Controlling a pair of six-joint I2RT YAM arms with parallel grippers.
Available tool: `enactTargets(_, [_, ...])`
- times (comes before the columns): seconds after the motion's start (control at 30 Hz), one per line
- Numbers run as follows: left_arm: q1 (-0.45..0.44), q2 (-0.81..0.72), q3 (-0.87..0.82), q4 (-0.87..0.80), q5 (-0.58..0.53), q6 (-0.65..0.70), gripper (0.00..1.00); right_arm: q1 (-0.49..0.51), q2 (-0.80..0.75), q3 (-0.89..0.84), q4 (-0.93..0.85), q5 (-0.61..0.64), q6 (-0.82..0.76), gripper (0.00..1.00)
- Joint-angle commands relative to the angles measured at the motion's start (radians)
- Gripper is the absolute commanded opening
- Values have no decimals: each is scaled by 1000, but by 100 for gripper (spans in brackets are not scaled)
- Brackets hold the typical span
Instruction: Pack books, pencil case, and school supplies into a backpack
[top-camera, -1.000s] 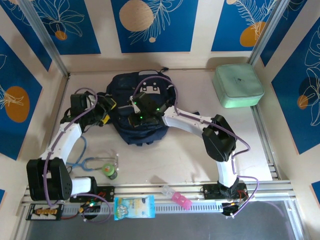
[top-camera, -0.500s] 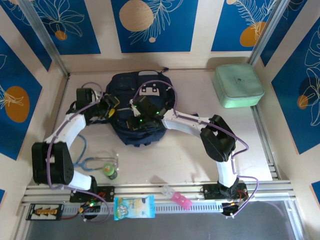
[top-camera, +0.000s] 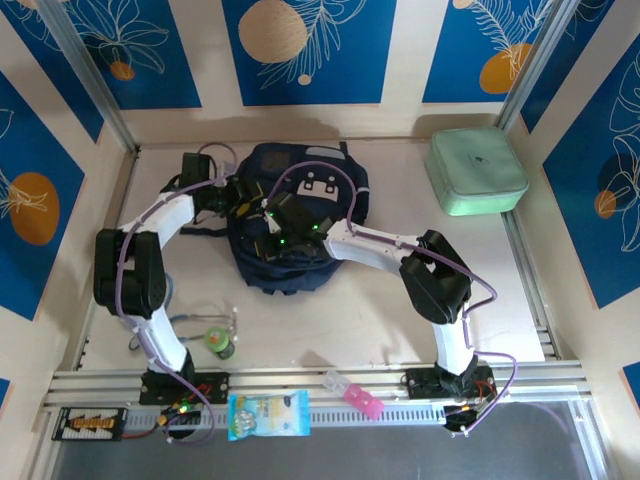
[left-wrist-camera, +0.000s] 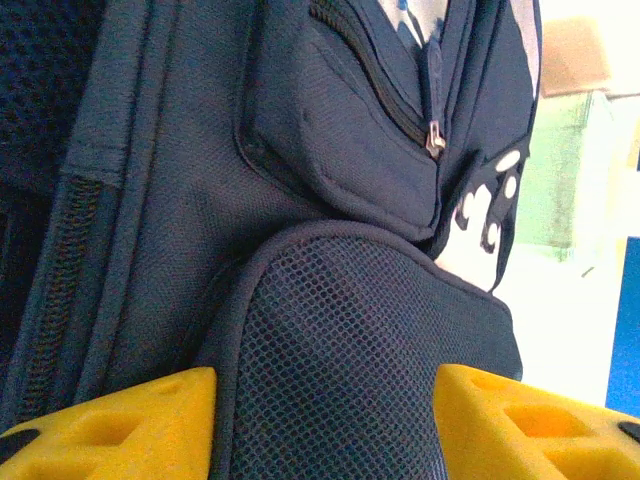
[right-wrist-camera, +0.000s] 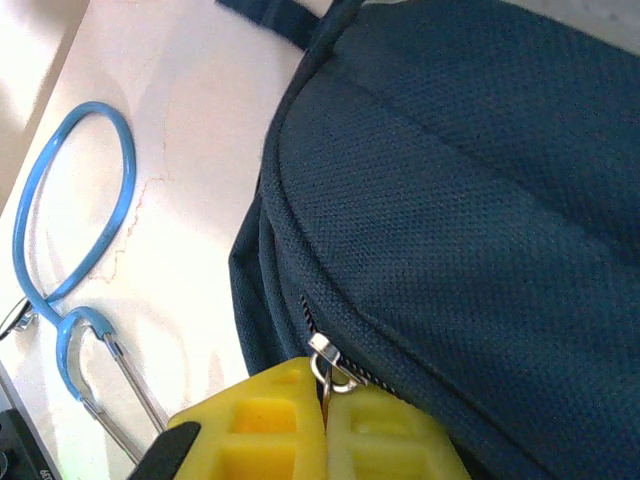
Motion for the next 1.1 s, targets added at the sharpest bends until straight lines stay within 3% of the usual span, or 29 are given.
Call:
enactTargets(0.0, [-56,58,55,-7,106,50,58,45,-33,-9,38,-80,9,3])
enactTargets(0.07, [-55,45,71,-33,74,50,58,37,-42,-21,35,-47,31,3])
enactTargets(0.17, [-24,-34,73,-114,-64,48,63,21,-59,-38,31,-21,66,4])
enactTargets(0.33, [34,-218,-66,-127,-180,-40,65,4,-69,-40,33,-17,91,4])
enactTargets(0.47, [33,-320,-202,-105,-163,-142,63,-6,-65,-20,29,-34,103,3])
enactTargets(0.67, [20,-392,-399,115,-59,-307,53,-11,-67,-2,17,-49,105,3])
enactTargets(0.93, [-19,-326,-452,293,21,-384,43,-12,-74,8,11,-66,105,4])
enactTargets(1.07, [-22,-312,-448,316,22,-391,31,-11,-79,4,-5,-63,111,4])
